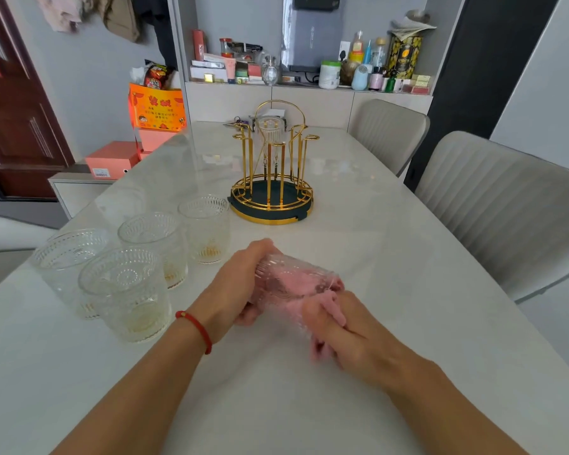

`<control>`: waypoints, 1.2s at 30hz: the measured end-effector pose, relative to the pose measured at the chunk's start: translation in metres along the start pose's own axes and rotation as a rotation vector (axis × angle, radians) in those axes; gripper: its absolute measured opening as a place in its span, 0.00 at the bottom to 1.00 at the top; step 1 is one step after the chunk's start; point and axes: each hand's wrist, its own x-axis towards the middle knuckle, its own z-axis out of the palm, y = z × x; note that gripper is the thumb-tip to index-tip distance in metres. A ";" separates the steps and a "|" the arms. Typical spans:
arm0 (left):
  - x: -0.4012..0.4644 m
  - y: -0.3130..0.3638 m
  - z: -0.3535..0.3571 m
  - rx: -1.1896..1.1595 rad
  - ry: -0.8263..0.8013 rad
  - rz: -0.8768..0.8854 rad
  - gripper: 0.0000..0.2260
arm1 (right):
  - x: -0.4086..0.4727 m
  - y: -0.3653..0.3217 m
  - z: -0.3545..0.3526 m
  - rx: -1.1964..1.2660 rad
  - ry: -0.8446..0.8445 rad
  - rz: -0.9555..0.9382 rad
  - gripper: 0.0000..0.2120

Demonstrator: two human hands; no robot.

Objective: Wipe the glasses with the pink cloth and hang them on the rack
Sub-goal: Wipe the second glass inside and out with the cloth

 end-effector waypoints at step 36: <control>-0.005 0.001 0.013 -0.060 0.013 0.107 0.15 | -0.002 -0.001 -0.006 0.097 0.047 0.120 0.42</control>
